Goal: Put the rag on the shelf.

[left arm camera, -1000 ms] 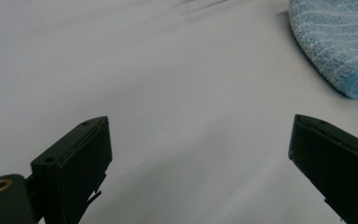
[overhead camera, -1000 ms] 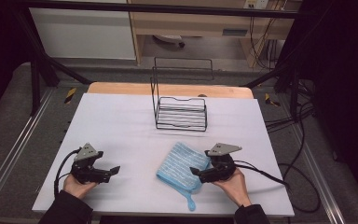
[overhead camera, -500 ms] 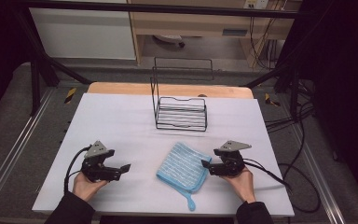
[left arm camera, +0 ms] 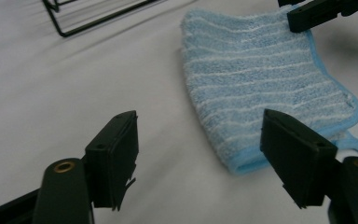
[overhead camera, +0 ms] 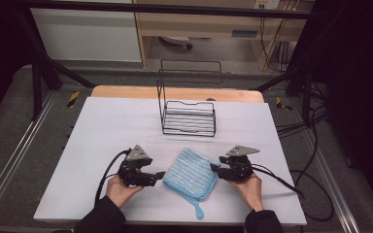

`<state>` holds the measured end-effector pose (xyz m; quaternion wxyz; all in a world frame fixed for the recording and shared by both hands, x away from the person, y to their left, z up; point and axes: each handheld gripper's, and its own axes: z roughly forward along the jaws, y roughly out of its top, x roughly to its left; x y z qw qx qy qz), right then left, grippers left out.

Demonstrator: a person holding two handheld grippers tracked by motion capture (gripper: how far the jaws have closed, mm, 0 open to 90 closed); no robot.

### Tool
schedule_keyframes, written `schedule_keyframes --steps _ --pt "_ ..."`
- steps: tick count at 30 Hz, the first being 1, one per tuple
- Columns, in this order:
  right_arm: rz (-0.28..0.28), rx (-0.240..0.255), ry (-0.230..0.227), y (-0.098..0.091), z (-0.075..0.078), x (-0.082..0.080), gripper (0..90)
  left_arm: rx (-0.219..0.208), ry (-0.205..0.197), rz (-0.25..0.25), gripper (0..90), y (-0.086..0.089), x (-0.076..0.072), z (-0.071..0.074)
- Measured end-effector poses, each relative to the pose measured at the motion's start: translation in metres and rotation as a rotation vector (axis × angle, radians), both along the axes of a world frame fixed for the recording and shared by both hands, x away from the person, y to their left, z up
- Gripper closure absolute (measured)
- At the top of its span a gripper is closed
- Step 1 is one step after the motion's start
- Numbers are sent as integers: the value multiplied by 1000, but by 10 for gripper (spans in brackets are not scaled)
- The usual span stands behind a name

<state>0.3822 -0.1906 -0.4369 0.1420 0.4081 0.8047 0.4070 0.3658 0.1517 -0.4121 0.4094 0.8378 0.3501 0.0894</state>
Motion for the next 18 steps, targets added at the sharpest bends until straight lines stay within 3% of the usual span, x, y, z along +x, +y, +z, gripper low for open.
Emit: schedule_keyframes --steps 10,18 --pt "-29 5 34 0 -1 0 580 5 116 -46 516 -23 3 -25" --pt "-26 -26 61 5 -10 3 600 26 137 -56 645 -28 -1 -31"
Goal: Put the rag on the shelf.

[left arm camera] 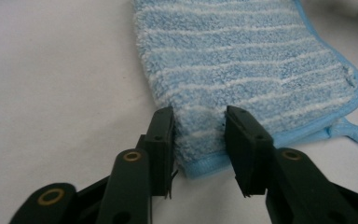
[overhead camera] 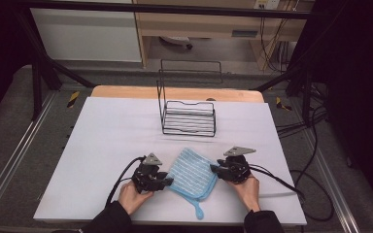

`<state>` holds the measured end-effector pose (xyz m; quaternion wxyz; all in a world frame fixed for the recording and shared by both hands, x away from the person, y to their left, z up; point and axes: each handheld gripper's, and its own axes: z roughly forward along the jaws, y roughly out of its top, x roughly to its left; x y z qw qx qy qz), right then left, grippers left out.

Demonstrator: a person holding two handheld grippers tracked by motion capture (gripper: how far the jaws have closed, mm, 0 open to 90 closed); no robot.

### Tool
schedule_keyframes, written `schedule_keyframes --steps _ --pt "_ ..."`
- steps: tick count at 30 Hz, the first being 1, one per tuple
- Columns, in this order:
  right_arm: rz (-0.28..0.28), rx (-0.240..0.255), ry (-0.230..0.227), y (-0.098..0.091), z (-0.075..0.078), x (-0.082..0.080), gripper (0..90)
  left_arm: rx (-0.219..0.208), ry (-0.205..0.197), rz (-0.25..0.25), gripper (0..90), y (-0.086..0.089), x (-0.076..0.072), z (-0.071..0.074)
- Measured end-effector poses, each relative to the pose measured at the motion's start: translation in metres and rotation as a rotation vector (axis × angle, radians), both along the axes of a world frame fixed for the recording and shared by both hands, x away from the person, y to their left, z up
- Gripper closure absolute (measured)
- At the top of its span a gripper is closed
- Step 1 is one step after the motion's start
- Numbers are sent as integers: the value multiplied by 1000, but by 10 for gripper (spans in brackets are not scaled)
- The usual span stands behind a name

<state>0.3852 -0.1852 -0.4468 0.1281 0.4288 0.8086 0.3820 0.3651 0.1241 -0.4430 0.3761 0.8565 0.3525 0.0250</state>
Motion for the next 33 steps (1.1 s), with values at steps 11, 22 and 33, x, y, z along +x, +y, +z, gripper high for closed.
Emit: schedule_keyframes --steps 11,22,33 --pt "38 34 24 3 -5 5 713 18 4 18 761 -4 -5 1" --pt "92 30 22 4 0 8 811 30 4 45 793 -3 -18 5" --pt "168 9 -14 29 6 17 814 44 2 97 788 7 -42 7"
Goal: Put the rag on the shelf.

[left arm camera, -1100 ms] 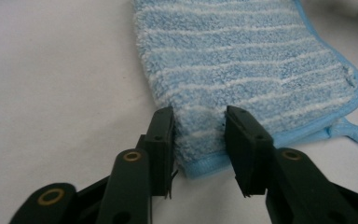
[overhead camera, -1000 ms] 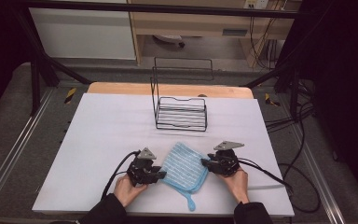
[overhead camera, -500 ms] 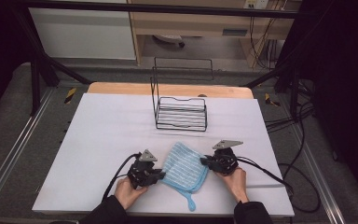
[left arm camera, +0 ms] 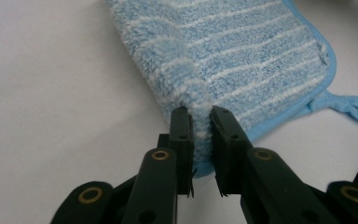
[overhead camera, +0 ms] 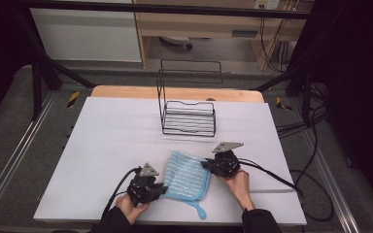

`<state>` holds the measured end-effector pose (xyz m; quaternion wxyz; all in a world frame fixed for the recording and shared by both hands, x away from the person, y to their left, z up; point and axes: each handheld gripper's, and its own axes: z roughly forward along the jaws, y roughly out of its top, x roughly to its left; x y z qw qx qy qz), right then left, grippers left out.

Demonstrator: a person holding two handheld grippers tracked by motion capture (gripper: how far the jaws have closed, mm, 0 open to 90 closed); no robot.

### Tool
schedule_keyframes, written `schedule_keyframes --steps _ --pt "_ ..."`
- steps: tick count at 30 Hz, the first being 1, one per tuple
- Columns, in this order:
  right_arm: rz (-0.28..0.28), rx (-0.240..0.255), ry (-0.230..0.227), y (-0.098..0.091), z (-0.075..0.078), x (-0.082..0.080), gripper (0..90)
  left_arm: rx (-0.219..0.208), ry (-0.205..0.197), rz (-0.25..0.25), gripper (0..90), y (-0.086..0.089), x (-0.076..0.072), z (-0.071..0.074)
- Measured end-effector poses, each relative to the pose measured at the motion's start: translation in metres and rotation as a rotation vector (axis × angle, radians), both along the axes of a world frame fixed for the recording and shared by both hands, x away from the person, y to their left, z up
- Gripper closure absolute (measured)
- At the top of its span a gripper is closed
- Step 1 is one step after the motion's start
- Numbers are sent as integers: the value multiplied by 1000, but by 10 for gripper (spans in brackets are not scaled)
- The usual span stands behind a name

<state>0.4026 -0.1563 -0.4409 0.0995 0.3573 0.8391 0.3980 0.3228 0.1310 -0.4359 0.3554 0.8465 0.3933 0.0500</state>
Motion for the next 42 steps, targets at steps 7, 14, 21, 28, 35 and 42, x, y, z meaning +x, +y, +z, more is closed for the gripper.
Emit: schedule_keyframes --steps 7,14,21,28,35,42 --pt "38 -6 -8 16 -1 7 815 -9 -2 38 765 6 -12 -1" --pt "63 5 -15 22 -5 11 810 -9 -13 45 754 7 -15 -2" --pt "16 17 -25 19 -1 8 572 5 -49 7 673 12 -12 1" --pt "-36 115 -1 -1 10 2 296 3 -98 23 510 27 -4 7" --pt "-55 151 -2 -17 13 -6 102 -25 -105 30 336 38 11 10" --pt "-55 139 2 -32 10 -18 30 -48 -108 42 200 39 24 16"
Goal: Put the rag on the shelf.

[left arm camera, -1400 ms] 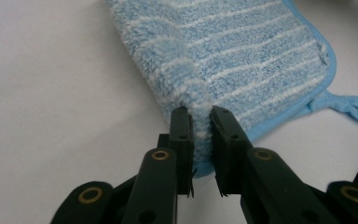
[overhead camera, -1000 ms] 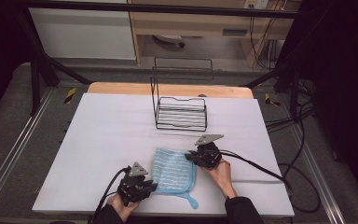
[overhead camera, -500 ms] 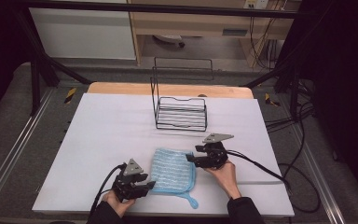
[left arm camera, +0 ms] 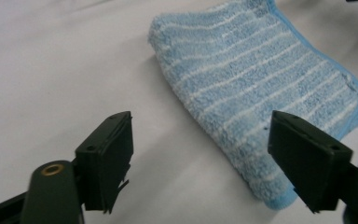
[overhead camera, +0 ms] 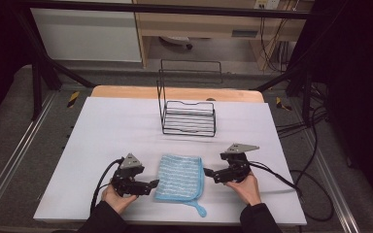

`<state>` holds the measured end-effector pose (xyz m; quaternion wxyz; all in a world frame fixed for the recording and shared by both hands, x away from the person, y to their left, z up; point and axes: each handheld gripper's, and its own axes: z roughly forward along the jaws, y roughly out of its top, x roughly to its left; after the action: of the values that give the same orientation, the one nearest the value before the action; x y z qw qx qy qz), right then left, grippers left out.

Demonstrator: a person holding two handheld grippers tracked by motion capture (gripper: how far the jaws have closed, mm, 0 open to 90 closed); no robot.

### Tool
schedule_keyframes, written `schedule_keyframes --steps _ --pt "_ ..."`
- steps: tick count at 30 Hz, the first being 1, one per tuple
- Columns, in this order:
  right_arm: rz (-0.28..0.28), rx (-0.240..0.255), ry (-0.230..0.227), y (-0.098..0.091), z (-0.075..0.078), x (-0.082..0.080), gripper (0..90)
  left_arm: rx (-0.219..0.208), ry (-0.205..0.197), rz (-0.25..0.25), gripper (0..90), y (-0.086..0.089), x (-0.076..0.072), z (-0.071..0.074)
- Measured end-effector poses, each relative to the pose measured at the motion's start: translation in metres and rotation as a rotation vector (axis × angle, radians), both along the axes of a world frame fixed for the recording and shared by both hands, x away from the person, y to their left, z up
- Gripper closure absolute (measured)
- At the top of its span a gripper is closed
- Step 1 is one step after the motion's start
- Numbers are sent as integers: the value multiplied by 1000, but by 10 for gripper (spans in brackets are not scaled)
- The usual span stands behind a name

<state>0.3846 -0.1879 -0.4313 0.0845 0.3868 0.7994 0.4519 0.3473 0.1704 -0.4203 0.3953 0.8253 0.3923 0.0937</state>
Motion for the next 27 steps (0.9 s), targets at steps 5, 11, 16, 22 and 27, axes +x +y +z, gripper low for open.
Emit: schedule_keyframes --steps 5,11,16,22,27 --pt "-16 4 8 -8 -5 -4 19 6 -14 -16 147 -3 10 4" --pt "-21 2 1 -10 -6 -6 16 11 -30 -10 110 -10 25 10" --pt "-19 0 -3 -9 -7 -7 16 16 -21 5 90 -17 41 10" --pt "-22 -7 0 -8 -8 -7 14 29 -27 29 90 -25 55 7" --pt "-22 -11 3 -7 -9 -7 15 23 -30 54 92 -29 63 2"
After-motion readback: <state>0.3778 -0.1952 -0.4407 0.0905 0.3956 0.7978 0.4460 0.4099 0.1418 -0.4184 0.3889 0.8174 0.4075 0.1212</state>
